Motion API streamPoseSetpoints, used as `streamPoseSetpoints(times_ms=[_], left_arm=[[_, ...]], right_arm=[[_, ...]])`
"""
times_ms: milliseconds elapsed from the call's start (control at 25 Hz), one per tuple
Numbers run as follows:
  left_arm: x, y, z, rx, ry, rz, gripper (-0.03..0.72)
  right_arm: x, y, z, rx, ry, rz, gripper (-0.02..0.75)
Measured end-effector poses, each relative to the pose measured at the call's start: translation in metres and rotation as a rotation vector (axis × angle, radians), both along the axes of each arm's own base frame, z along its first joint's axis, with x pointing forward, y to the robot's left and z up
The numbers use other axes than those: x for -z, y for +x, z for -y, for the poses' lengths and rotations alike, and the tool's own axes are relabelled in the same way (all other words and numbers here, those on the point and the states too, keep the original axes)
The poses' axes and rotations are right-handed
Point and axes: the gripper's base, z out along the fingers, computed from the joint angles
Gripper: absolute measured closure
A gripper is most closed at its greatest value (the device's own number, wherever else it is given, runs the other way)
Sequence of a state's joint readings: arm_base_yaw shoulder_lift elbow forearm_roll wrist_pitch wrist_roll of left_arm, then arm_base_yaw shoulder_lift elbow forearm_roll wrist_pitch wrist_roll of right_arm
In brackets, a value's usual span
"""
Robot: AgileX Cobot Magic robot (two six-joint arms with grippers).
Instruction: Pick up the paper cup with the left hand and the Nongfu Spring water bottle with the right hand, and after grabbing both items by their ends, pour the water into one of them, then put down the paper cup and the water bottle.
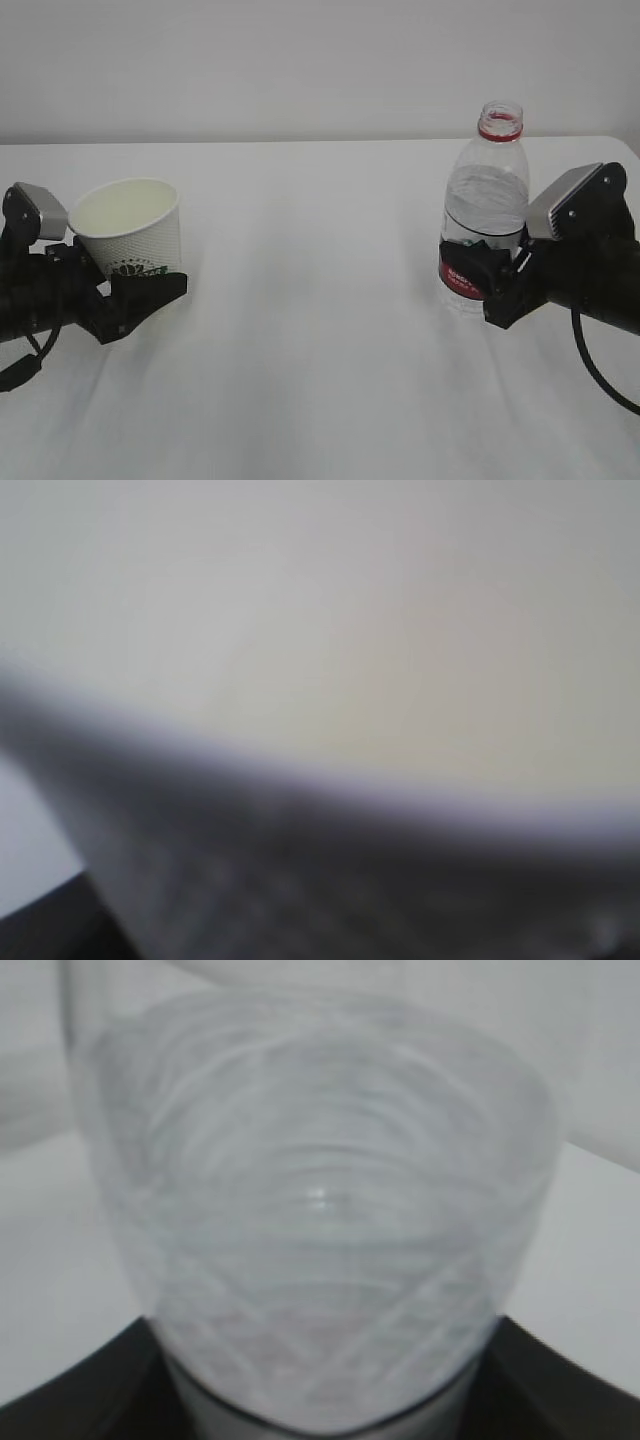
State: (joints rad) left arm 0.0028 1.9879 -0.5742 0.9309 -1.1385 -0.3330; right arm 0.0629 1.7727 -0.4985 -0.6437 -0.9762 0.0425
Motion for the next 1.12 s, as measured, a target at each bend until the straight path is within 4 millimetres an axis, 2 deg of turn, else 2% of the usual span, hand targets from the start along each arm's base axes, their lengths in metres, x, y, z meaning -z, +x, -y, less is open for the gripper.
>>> streamPoseSetpoints(times_ms=[480, 1120], left_arm=[[-0.002, -0.017, 0.013, 0.223, 0.023, -0.03, 0.133], [-0.001, -0.039, 0.065, 0.437, 0.029, -0.03, 0.134]], right_arm=[[0.0, -0.005, -0.006, -0.073, 0.018, -0.034, 0.259], [0.001, -0.008, -0.009, -0.127, 0.005, -0.044, 0.259]])
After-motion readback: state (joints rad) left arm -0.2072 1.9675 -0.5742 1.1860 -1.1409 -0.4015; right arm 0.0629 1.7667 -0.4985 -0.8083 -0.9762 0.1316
